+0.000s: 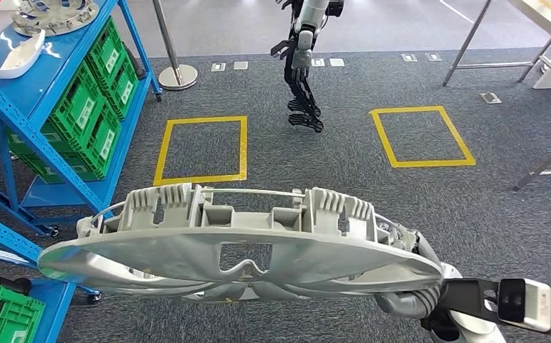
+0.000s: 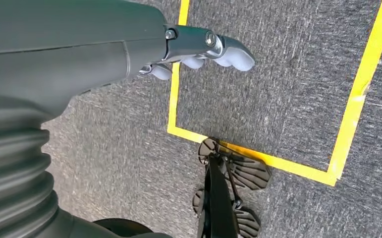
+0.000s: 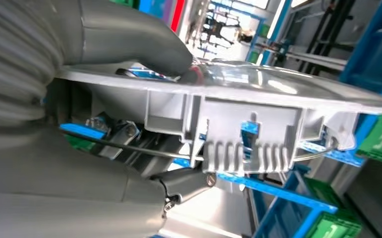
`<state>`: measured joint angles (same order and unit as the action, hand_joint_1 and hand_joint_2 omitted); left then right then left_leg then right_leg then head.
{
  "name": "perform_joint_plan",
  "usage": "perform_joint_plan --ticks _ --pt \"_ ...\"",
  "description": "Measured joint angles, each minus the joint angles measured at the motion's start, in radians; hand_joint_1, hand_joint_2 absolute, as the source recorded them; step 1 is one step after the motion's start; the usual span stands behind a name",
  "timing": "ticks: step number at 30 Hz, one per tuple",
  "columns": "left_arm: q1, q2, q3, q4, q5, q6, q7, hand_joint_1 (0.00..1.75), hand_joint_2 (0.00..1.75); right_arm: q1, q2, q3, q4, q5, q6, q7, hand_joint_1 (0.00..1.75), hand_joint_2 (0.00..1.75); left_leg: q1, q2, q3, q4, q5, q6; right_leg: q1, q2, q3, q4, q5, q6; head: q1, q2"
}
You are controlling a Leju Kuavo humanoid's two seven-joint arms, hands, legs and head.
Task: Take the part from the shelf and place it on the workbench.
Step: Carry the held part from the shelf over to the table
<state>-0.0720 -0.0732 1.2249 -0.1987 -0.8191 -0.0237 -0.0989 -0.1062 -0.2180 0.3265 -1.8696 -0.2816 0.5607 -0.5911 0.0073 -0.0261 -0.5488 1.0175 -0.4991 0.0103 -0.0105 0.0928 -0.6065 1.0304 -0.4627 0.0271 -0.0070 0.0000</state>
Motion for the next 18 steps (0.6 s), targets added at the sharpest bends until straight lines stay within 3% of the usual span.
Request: perform_joint_plan --ticks 1,3,5,6,7,8,10,11,12,14,16,18 --pt "-0.001 -0.001 0.000 0.000 0.000 0.000 0.002 0.00 1.75 -0.002 -0.003 0.000 0.000 -0.001 0.000 0.001 1.75 1.75 0.000 0.009 0.001 -0.004 0.003 0.007 0.001 -0.017 -0.011 0.023 -0.015 0.004 0.002 0.000" --pt "0.000 -0.002 0.003 0.000 0.000 0.001 0.006 0.00 1.75 -0.007 -0.008 -0.001 0.000 -0.004 0.000 0.004 1.75 1.75 -0.001 0.028 0.001 -0.007 0.006 0.014 0.004 -0.059 -0.060 0.129 -0.074 0.007 0.007 0.000" --pt "0.004 -0.002 0.008 0.000 0.000 0.004 0.010 0.00 1.75 -0.008 -0.011 -0.001 0.000 -0.004 0.000 0.007 1.75 1.75 -0.004 0.050 -0.001 -0.006 0.005 0.017 0.003 -0.074 -0.112 0.240 -0.120 0.010 0.009 0.000" --pt "0.004 -0.002 0.011 0.000 0.000 0.005 0.011 0.00 1.75 -0.007 -0.012 -0.001 0.000 -0.003 -0.001 0.009 1.75 1.75 -0.004 0.061 -0.001 -0.005 0.004 0.018 0.003 -0.076 -0.118 0.257 -0.119 0.010 0.009 0.000" --pt "0.004 -0.003 0.013 0.000 0.000 0.006 0.011 0.00 1.75 -0.005 -0.012 -0.001 0.000 0.001 -0.003 0.010 1.75 1.75 -0.005 0.070 -0.001 -0.004 0.003 0.018 0.002 -0.080 -0.105 0.235 -0.101 0.009 0.010 0.000" --pt "0.003 -0.003 0.015 0.000 0.000 0.006 0.009 0.00 1.75 -0.003 -0.012 -0.001 -0.001 0.005 -0.006 0.010 1.75 1.75 -0.005 0.079 -0.001 -0.003 0.002 0.017 0.002 -0.089 -0.074 0.179 -0.073 0.008 0.011 0.000" --pt "0.002 -0.003 0.016 0.000 0.000 0.006 0.005 0.00 1.75 0.000 -0.013 -0.001 -0.005 0.013 -0.013 0.010 1.75 1.75 -0.008 0.095 0.001 0.003 -0.004 0.010 0.005 -0.128 -0.006 0.051 -0.029 0.001 0.013 0.000" --pt "0.002 -0.002 0.016 -0.001 0.000 0.006 0.004 0.00 1.75 0.001 -0.013 -0.001 -0.007 0.015 -0.015 0.009 1.75 1.75 -0.010 0.101 0.002 0.005 -0.007 0.005 0.007 -0.141 0.014 0.013 -0.020 -0.005 0.014 0.000" --pt "0.001 -0.002 0.016 -0.001 0.000 0.006 0.004 0.00 1.75 0.001 -0.013 -0.001 -0.008 0.016 -0.017 0.009 1.75 1.75 -0.012 0.108 0.004 0.005 -0.010 0.000 0.009 -0.147 0.020 -0.002 -0.019 -0.011 0.013 0.000" --pt "0.000 -0.002 0.016 -0.002 0.000 0.004 0.003 0.00 1.75 0.003 -0.014 -0.003 -0.011 0.019 -0.019 0.006 1.75 1.75 -0.011 0.123 0.007 0.003 -0.012 -0.011 0.010 -0.129 0.018 -0.005 -0.016 -0.023 0.012 0.000" --pt "-0.002 -0.002 0.016 -0.001 0.000 -0.001 -0.001 0.00 1.75 0.002 -0.016 -0.004 -0.014 0.027 -0.020 0.004 1.75 1.75 -0.007 0.104 0.000 0.025 -0.032 -0.023 0.006 -0.111 0.019 -0.010 -0.010 -0.034 0.011 0.000" --pt "-0.002 -0.003 0.017 -0.001 0.000 -0.006 -0.006 0.00 1.75 0.000 -0.017 -0.004 -0.016 0.037 -0.022 0.002 1.75 1.75 -0.003 0.060 -0.041 0.123 -0.090 -0.032 0.002 -0.096 0.019 -0.013 -0.007 -0.041 0.007 0.000"
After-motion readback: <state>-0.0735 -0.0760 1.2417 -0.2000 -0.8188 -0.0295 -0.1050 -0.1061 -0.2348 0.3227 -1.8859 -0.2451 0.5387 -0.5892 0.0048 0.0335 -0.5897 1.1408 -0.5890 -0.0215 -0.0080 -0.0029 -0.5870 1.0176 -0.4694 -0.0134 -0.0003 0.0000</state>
